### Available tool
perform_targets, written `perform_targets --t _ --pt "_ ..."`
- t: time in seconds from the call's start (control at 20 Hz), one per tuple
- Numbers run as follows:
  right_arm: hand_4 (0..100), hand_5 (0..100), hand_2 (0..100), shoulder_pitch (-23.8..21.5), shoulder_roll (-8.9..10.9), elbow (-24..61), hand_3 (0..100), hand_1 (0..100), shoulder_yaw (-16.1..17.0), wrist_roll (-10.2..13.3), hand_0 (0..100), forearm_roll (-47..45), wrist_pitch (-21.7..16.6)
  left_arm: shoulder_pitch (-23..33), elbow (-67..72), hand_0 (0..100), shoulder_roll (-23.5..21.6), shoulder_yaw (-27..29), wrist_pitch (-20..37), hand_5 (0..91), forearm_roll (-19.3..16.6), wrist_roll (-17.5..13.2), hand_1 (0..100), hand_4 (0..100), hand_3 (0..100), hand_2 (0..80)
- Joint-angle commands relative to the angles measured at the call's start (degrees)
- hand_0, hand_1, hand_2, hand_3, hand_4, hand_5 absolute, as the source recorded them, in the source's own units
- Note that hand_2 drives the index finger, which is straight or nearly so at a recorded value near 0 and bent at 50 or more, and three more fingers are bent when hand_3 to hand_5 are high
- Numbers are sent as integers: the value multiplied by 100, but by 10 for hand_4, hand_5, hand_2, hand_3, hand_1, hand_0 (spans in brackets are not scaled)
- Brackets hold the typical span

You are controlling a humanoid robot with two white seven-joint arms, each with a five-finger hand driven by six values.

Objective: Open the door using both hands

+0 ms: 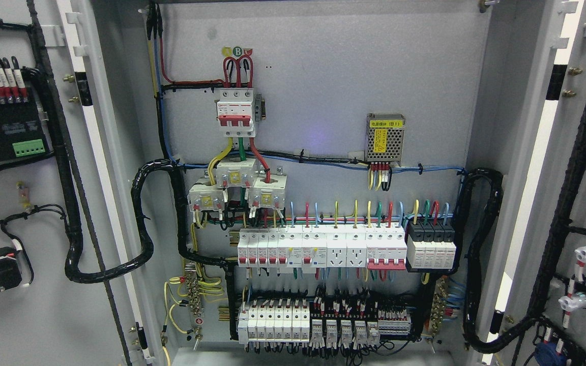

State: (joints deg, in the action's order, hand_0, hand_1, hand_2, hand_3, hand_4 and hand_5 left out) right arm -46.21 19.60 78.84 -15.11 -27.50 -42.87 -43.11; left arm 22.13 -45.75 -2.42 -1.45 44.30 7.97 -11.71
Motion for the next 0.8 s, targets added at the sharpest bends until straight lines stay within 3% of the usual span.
perform_targets --t 0.0,0.2,0.4,0.55,0.65,0.75 --pt "0 0 0 -12 -193 -2457 0 0 -431 -18 385 42 13 -647 3543 0 295 -13 3243 0 -41 2 0 0 0 0" --pt "0 0 0 857 -658 -4424 0 0 -414 -18 385 734 48 -1139 4424 0 401 -13 2525 0 -23 10 0 0 0 0" --pt "0 0 0 2060 -1326 -6770 0 0 -361 -10 385 999 66 -1718 4829 0 436 74 647 0 21 11 0 0 0 0" --pt "0 0 0 2686 -1634 -7750 0 0 -361 25 385 1166 153 -2009 4926 0 462 145 -481 0 29 11 0 0 0 0" --pt "0 0 0 2854 -1714 -7875 0 0 -361 61 385 1254 494 -2046 4917 0 462 145 -957 0 29 10 0 0 0 0" --pt "0 0 0 2994 -1732 -7875 0 0 -361 87 385 1369 1152 -2046 4874 0 480 145 -1308 0 3 2 0 0 0 0"
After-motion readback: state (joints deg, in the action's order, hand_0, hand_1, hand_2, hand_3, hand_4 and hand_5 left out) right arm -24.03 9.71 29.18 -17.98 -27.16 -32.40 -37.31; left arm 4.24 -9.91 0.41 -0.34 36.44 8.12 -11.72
